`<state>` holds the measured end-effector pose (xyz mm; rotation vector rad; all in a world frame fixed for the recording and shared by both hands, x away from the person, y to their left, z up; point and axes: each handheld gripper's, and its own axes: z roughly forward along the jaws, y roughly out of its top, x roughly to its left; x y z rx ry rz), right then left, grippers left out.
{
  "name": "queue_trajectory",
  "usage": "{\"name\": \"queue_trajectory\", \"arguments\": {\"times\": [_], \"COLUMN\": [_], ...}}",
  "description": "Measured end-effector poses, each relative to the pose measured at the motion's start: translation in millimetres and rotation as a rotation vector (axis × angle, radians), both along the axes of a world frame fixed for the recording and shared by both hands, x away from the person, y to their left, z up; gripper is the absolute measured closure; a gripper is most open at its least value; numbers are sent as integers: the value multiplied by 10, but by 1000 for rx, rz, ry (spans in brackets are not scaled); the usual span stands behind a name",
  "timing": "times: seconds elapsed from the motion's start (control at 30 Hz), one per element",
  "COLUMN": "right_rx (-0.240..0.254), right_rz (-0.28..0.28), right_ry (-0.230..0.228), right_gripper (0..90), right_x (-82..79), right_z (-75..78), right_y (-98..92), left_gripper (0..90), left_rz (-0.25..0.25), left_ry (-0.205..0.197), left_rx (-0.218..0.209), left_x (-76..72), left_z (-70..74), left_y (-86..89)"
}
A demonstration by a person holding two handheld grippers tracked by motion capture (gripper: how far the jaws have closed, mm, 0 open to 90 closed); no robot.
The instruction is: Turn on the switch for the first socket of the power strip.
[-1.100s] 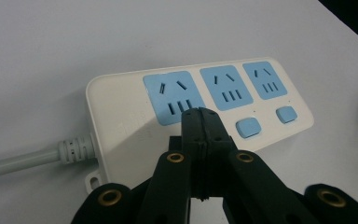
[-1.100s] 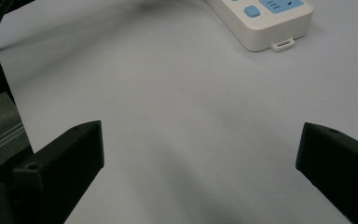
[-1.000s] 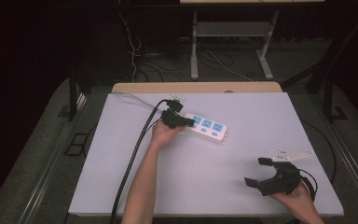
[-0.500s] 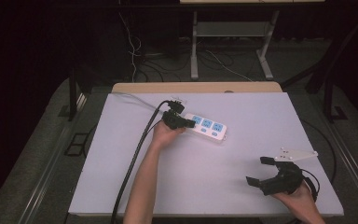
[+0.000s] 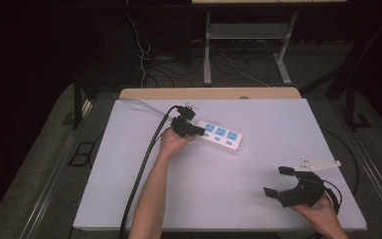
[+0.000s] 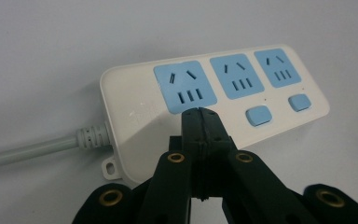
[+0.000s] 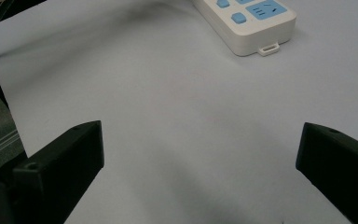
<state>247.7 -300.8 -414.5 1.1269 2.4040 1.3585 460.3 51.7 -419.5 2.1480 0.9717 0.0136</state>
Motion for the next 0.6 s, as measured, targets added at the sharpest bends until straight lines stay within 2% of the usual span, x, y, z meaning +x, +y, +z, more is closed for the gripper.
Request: {"name": "queue_trajectory", "arguments": {"times": [0.13, 0.6], "right_rx": [1, 1], "right_rz": [0, 0], "right_ry": [-1, -2], "right_gripper": [4, 5], "right_x": [-1, -4], "right_z": [0, 6], "right_y": [0, 0], "left_gripper": [894, 893], "left_rz": [-2, 11], "left_ry": [-16, -62], "left_rx": [8, -7], "left_x": [-14, -146], "left_z": [51, 299], "left_y": [40, 228]}}
